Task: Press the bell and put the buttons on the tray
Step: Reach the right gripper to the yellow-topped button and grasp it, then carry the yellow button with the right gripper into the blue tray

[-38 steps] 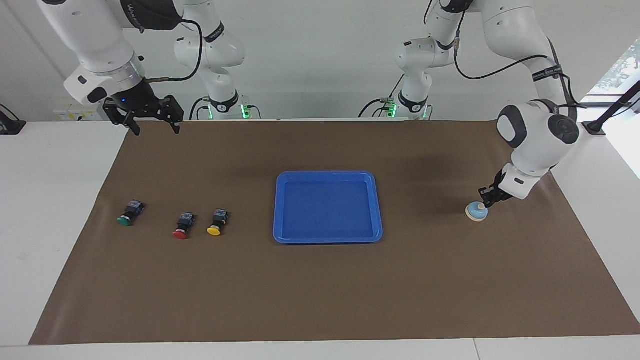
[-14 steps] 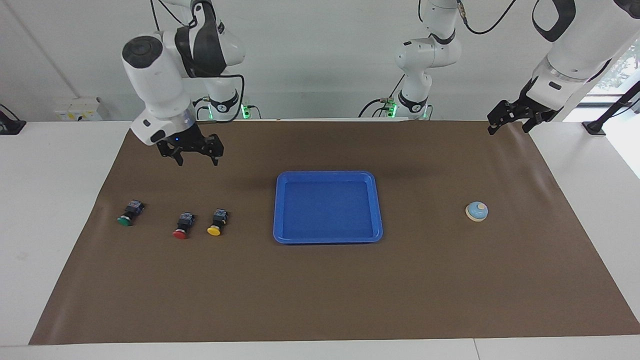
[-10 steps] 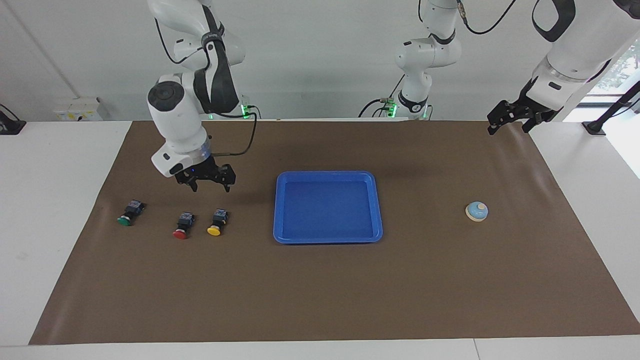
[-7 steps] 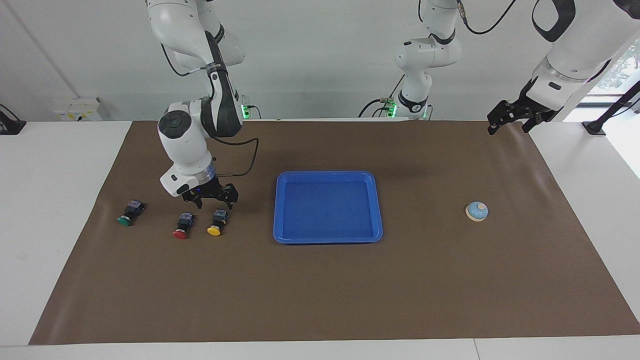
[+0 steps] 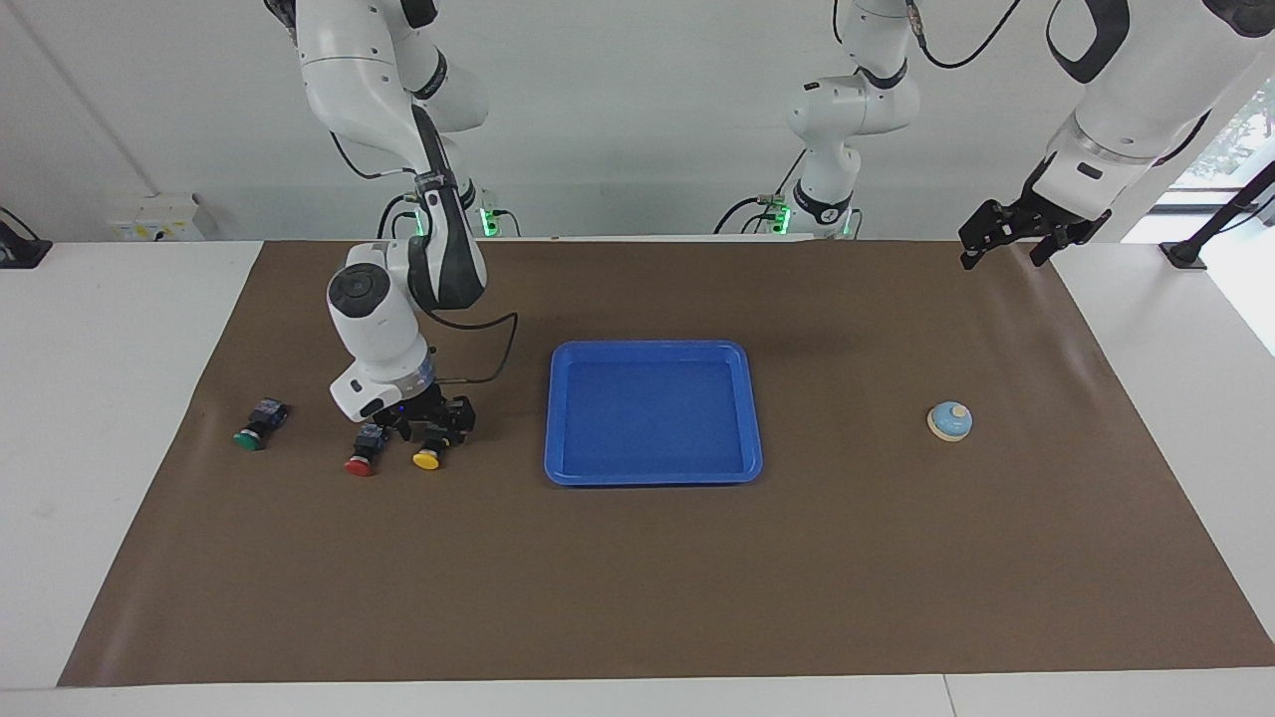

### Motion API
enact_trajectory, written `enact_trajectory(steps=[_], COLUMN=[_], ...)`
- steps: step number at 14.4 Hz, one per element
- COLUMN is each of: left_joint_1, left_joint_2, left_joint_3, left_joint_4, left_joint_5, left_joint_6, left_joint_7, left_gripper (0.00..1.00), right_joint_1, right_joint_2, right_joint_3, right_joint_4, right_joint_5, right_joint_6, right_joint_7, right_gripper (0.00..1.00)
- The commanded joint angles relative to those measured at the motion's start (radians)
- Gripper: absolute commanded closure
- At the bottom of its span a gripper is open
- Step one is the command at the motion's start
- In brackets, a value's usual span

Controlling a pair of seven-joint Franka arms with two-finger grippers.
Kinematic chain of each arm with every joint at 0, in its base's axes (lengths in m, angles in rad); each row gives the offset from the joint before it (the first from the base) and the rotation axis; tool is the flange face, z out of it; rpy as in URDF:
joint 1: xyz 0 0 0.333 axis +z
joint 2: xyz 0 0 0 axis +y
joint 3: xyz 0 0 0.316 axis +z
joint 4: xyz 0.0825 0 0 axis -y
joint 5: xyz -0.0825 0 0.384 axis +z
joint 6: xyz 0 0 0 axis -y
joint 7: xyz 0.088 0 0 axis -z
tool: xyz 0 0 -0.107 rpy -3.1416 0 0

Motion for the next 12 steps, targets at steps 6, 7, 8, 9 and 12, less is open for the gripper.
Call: enact_trajectory(steps=[6,7,8,9,12], left_joint_1=[-0.007,-0.007,-0.008,-0.008,-0.008], left_joint_2=[-0.020,-0.020,-0.020,-0.020,-0.020], left_joint_3=[0.006,0.006,0.006,0.006,0.006], left_joint_4=[-0.027,-0.027,-0.027,-0.027,-0.028], left_joint_5=[0.004,0.004,0.004,0.004,0.004], left_joint_6=[0.079,0.079,0.074,0.071,0.068], left_joint_7=[-0.013,-0.011,-0.010,-0.007,-0.005], left_gripper=[0.00,0.00,0.00,0.00,0.00], right_joint_1=[-0.010,-0.004,0.009,0.016,0.136], right_joint_2=[-0.006,-0.007,-0.009,-0.010,-0.004], right_joint_3=[0.007,0.007,0.009,0.015,0.023], right_joint_4=[0.063,0.110,0.159,0.208,0.363], right_joint_5=[-0.001,-0.001,-0.001,-0.001,0.003], right_joint_6=[-0.076,-0.142,-0.214,-0.279,-0.460], right_joint_7=[0.022,0.022,0.022,0.022,0.110], right_gripper=[1.00,1.00,1.00,1.00,1.00])
